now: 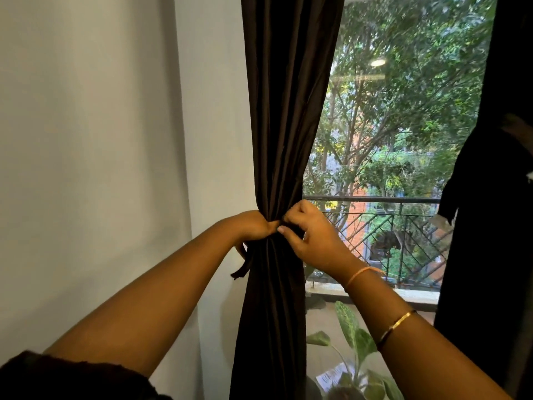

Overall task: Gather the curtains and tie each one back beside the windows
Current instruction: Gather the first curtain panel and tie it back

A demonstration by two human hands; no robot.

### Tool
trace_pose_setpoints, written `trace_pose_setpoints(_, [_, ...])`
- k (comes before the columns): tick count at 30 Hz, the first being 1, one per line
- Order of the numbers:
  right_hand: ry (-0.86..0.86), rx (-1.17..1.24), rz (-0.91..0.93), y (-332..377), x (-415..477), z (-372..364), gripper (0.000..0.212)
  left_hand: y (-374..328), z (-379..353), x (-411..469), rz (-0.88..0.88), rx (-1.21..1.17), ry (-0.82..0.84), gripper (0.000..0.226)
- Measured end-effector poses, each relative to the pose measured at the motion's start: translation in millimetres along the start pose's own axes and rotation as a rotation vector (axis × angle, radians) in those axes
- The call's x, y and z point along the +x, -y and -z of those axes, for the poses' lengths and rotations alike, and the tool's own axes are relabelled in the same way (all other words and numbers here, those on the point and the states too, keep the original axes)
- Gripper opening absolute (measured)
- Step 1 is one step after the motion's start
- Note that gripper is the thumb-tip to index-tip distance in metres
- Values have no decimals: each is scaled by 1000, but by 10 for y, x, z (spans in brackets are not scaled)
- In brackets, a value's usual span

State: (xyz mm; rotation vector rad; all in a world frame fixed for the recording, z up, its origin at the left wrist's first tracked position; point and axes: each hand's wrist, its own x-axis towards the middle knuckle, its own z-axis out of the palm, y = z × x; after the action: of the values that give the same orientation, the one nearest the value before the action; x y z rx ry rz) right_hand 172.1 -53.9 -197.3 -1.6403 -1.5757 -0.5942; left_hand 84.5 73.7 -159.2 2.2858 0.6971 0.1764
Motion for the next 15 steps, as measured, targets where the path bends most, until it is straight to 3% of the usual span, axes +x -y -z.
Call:
trace_pose_setpoints(3, [5, -217, 141, 77, -8, -6, 14, -5, 45, -47, 62, 50, -26, 53])
trace_pose_setpoints(7, [-6, -418, 312, 259, 36, 25, 11, 40, 89, -54, 6, 112, -53, 36])
trace_pose_setpoints(12, [276, -627, 424, 359, 226, 10, 22, 107, 110, -71, 79, 137, -79, 20])
trace_pose_setpoints(15, [385, -710, 380, 358, 330, -33, 32, 182, 86, -88, 75, 433, -194, 24])
